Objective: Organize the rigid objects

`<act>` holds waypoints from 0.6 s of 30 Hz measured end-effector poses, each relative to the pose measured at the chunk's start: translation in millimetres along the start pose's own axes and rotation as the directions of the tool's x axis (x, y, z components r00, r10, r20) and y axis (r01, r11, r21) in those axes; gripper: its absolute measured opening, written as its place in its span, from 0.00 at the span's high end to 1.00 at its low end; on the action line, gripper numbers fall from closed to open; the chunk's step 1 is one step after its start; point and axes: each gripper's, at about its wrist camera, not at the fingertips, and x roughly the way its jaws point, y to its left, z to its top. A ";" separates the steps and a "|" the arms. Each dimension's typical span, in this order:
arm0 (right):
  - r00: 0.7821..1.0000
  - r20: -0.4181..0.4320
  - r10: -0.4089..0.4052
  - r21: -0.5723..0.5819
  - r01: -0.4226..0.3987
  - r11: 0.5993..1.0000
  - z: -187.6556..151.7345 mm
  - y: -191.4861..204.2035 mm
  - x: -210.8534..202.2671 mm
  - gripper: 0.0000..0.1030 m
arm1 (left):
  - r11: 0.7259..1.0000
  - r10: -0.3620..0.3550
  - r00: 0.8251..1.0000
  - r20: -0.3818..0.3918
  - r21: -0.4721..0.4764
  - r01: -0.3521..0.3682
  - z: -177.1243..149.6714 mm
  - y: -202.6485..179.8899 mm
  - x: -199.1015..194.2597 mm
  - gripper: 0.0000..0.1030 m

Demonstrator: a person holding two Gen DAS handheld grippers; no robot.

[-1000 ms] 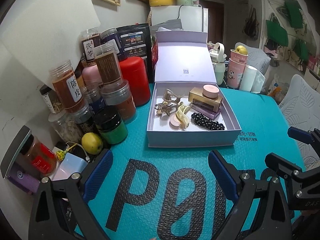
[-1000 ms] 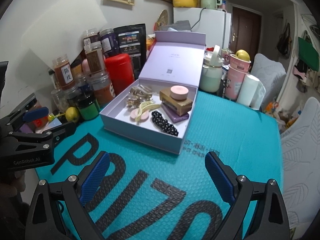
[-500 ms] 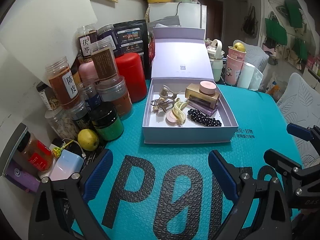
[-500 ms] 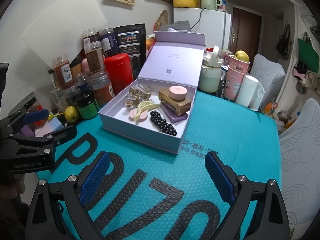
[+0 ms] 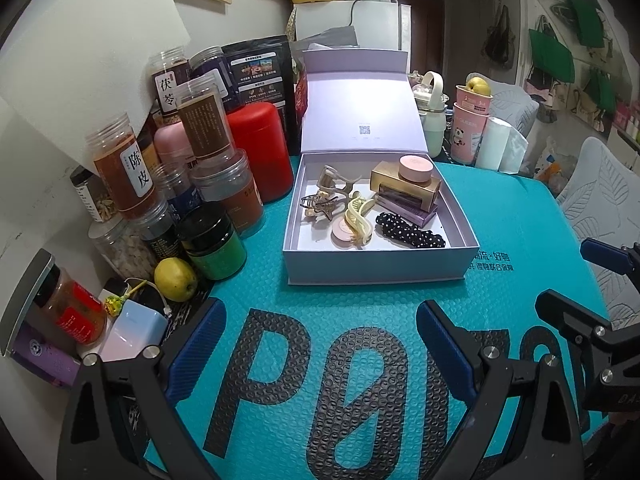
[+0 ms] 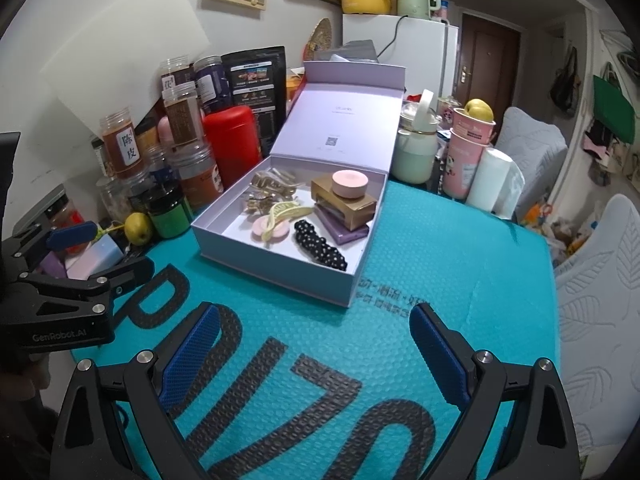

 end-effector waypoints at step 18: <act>1.000 -0.005 -0.014 0.002 0.014 1.000 -2.6 -5.3 -0.4 0.06 | 1.000 0.008 1.000 0.003 0.025 -0.008 -3.2 -7.8 -4.4 0.05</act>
